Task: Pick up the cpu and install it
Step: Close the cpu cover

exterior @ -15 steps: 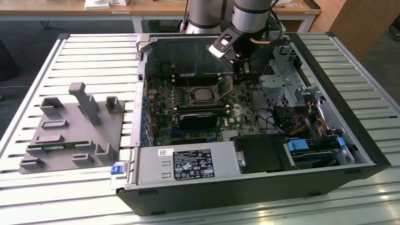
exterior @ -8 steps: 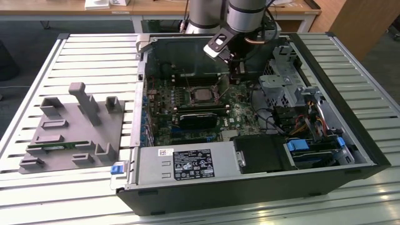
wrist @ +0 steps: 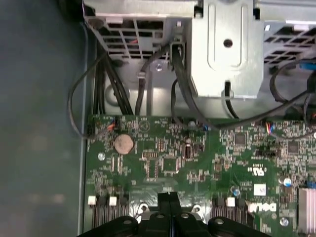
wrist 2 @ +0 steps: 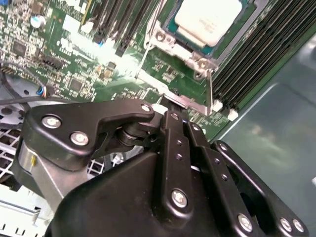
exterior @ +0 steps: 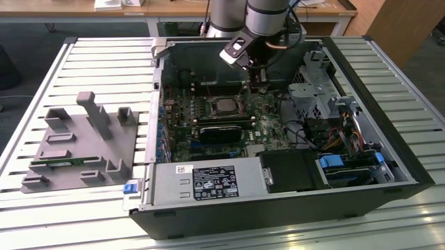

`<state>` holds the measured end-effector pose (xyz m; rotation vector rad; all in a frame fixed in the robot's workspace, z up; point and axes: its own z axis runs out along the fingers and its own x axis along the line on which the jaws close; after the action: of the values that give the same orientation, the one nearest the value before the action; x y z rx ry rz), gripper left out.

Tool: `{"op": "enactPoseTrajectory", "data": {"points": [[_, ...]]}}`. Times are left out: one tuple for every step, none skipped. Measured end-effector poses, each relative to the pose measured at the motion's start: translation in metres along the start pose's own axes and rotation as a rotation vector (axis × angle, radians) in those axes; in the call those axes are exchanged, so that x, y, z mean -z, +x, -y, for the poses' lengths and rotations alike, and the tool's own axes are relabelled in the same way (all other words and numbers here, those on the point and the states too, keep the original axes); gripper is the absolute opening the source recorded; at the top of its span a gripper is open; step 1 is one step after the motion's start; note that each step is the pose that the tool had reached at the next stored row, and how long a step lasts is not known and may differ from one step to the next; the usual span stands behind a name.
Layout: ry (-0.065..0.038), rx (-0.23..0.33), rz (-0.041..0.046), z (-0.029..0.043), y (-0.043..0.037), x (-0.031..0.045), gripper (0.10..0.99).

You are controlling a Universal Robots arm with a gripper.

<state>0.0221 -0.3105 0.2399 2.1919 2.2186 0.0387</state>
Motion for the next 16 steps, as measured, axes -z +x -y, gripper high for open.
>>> {"op": "enactPoseTrajectory", "data": {"points": [[0.0,0.0,0.0,0.0021,0.0,0.0001,0.114],[0.0,0.0,-0.0001,0.0038,0.0,0.0001,0.114],[0.0,0.0,-0.0001,0.0053,0.0,0.0002,0.114],[0.0,0.0,-0.0001,0.007,0.0001,0.0002,0.114],[0.0,0.0,0.0,0.0085,0.0001,0.0003,0.114],[0.0,0.0,0.0,0.0099,0.0001,0.0003,0.114],[0.0,0.0,-0.0001,0.0113,0.0001,0.0003,0.114],[0.0,0.0,0.0,0.0127,0.0001,0.0004,0.114],[0.0,0.0,0.0,0.0139,0.0002,0.0004,0.114],[0.0,0.0,0.0,0.0151,0.0002,0.0004,0.114],[0.0,0.0,0.0,0.0163,0.0002,0.0004,0.114],[0.0,0.0,0.0,0.0176,0.0002,0.0004,0.114],[0.0,0.0,0.0001,0.0189,0.0002,0.0004,0.114],[0.0,0.0,0.0001,0.0201,0.0003,0.0003,0.114],[0.0,0.0,0.0001,0.0212,0.0003,0.0002,0.114],[0.0,0.0,0.0,0.0222,0.0003,0.0002,0.114]]}}
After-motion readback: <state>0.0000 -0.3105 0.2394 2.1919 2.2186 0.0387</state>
